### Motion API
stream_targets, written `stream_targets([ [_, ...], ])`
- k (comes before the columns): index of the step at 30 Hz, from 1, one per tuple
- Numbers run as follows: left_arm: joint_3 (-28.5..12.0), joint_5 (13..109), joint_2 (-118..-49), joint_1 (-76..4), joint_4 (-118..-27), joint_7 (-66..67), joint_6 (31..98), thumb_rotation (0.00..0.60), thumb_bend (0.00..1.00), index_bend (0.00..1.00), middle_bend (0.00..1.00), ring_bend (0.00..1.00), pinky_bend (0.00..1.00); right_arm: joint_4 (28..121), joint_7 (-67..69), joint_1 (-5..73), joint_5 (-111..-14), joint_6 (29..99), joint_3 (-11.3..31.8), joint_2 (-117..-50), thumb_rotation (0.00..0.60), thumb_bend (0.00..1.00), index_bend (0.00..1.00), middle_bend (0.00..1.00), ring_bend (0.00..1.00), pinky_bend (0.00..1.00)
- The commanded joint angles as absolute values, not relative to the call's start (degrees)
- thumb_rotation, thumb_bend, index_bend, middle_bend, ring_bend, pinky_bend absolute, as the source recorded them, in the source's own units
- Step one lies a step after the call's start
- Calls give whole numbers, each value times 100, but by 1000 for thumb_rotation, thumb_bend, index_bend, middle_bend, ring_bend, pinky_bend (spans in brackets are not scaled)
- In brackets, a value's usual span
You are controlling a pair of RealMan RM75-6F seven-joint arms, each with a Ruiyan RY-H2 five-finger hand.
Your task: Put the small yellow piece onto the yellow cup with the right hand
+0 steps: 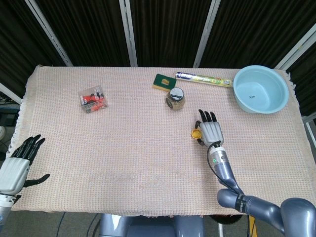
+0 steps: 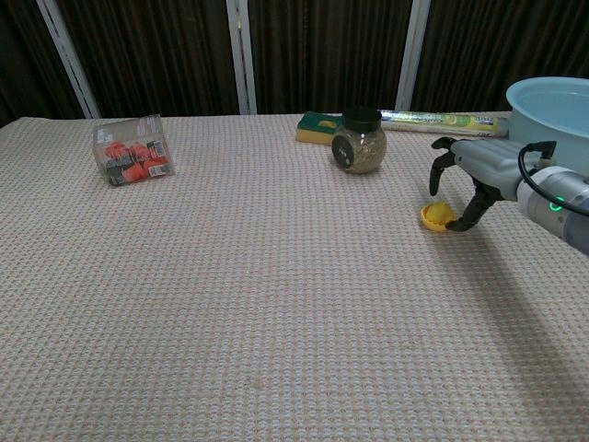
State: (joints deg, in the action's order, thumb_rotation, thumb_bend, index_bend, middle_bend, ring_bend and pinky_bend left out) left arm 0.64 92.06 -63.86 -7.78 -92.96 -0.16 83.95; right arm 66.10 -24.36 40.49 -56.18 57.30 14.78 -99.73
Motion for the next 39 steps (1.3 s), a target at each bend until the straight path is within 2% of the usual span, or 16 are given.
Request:
stream_targets([
  [1,65,9207,-6386,-778,-9296,-12,8395,600,0,0,0,0,208,6625,-2426,4040,-5636,5720,1464,-9952,600,37,323,0,0,0],
  [7,66,9210,-6384,-779,-9295,-11,8397,600,0,0,0,0,208,6827,-2467,3995,-5717,5766,1422,-9772,600,0,238,0,0,0],
  [10,69,9199,-6385,-780,-9285,-34,8383,600,0,0,0,0,208,7292,-2403,3887,-5913,5858,1351,-9410,600,0,199,0,0,0],
  [12,68,9185,-6382,-774,-9271,-51,8386,600,0,0,0,0,208,7848,-2254,3687,-6132,5987,1215,-8999,600,0,147,0,0,0],
  [15,66,9158,-6388,-742,-9241,-53,8424,600,0,0,0,0,208,8946,-2307,3226,-6375,6199,784,-8056,600,0,99,0,0,0],
  [20,72,9164,-6403,-681,-9209,81,8521,600,0,0,0,0,208,10200,-2646,2483,-6727,6878,102,-6698,600,0,93,0,0,0],
  [22,74,9173,-6418,-658,-9206,179,8559,600,0,0,0,0,208,10526,-2464,2164,-6870,7176,-96,-6354,600,0,93,0,0,0],
  [30,72,9167,-6433,-608,-9294,464,8622,600,0,0,0,0,208,10651,-1847,1240,-7875,8190,-704,-5773,600,0,96,0,0,0],
  [35,79,9133,-6432,-618,-9345,493,8556,600,0,0,0,0,208,10244,-1296,941,-8333,8670,-689,-5858,600,0,110,0,0,0],
  [39,53,9086,-6415,-619,-9395,499,8546,600,0,0,0,0,208,10005,-898,887,-8350,8643,-614,-5945,600,0,116,0,0,0],
])
